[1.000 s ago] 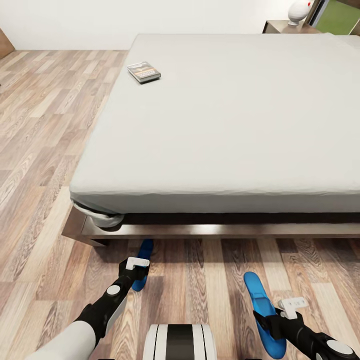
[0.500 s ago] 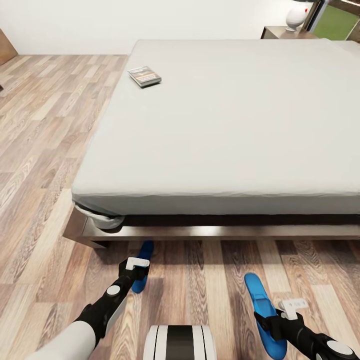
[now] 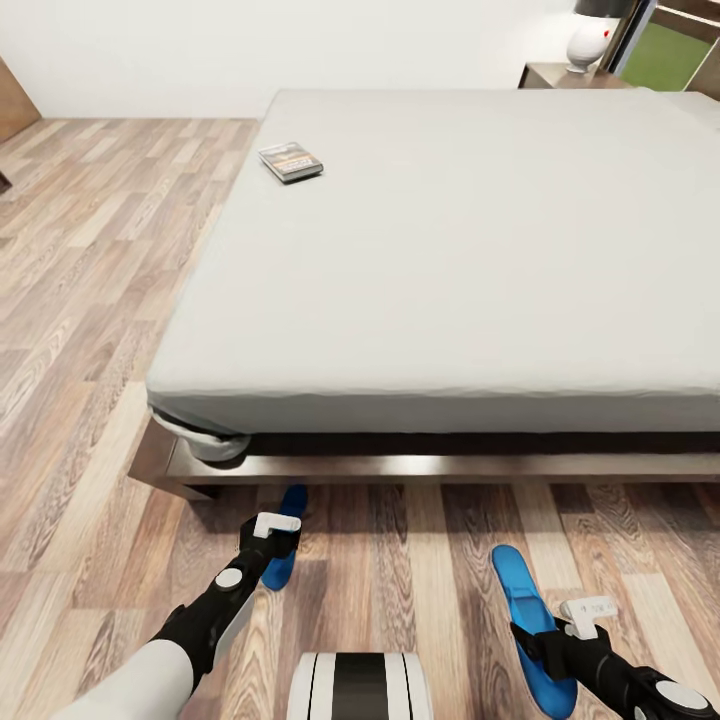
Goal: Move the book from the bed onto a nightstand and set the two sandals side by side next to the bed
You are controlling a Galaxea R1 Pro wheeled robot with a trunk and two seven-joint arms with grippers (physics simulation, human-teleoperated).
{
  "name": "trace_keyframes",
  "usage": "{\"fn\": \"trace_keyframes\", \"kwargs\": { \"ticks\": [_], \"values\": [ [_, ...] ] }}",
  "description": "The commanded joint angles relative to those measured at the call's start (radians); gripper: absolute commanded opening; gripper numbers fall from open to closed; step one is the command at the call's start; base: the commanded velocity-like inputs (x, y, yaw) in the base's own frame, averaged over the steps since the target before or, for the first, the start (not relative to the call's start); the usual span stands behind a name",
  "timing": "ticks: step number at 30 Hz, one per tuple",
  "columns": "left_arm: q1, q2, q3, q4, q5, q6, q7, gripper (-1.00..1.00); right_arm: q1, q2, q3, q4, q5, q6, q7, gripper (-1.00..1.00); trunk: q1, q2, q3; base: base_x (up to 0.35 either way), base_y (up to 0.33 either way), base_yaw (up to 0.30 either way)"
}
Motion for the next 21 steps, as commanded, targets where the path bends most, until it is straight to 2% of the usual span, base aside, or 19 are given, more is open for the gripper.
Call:
{"fn": "trace_keyframes", "kwargs": {
  "ticks": [1,21],
  "values": [
    [-0.001,-0.006,-0.005,-0.004,0.003,-0.004,0.002,1.00,0.000,0.000,-0.002,-0.001,-0.001,0.005,0.002,-1.00,0.000,0.000,0.000,0.000,0.000,0.000],
    [-0.001,-0.011,-0.005,-0.011,0.004,-0.003,0.002,1.00,0.000,0.000,-0.001,-0.002,-0.001,0.005,0.002,-1.00,0.000,0.000,0.000,0.000,0.000,0.000]
  ]
}}
